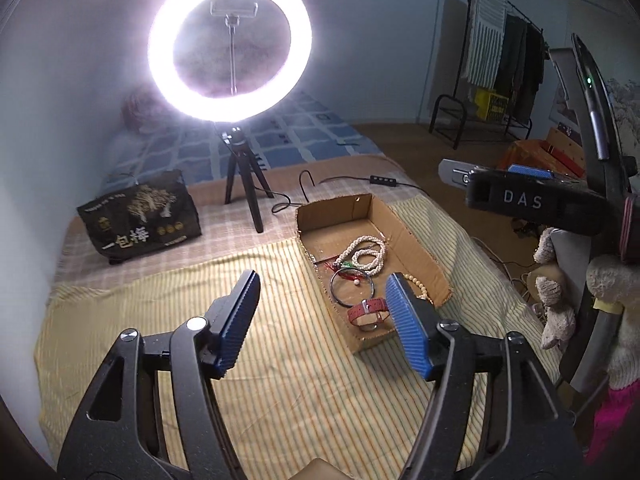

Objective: Organize jewelry

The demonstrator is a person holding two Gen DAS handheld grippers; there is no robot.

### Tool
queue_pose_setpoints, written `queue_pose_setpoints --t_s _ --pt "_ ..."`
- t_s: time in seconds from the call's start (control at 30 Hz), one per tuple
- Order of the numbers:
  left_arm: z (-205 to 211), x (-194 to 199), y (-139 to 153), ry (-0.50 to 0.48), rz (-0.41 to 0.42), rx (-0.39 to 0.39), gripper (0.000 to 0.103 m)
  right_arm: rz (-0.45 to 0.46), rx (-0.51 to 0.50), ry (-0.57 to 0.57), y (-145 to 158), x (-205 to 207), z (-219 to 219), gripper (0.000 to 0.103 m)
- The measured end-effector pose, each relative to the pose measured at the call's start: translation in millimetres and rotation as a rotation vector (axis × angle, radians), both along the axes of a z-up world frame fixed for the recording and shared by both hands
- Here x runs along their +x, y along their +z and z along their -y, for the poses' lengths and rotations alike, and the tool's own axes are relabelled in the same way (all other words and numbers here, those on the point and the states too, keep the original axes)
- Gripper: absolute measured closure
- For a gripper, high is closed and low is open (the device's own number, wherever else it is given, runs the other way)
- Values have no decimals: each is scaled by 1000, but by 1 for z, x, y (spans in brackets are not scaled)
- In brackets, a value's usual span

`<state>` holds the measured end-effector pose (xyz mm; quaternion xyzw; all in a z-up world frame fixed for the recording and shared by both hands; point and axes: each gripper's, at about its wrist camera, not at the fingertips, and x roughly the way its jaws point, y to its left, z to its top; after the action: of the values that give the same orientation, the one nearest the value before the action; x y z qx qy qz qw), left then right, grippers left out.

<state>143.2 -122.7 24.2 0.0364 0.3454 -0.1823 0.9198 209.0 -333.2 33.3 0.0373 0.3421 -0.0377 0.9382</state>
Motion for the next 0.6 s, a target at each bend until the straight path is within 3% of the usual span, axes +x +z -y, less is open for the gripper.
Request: queue_pose_setpoints --t_s 0.1,0.6 --pt "-11 -19 8 12 33 -5 25 24 -16 6 9 -18 -6 0" --pt "-57 -77 16 90 99 -2 20 177 -97 -25 44 -105 -39 0"
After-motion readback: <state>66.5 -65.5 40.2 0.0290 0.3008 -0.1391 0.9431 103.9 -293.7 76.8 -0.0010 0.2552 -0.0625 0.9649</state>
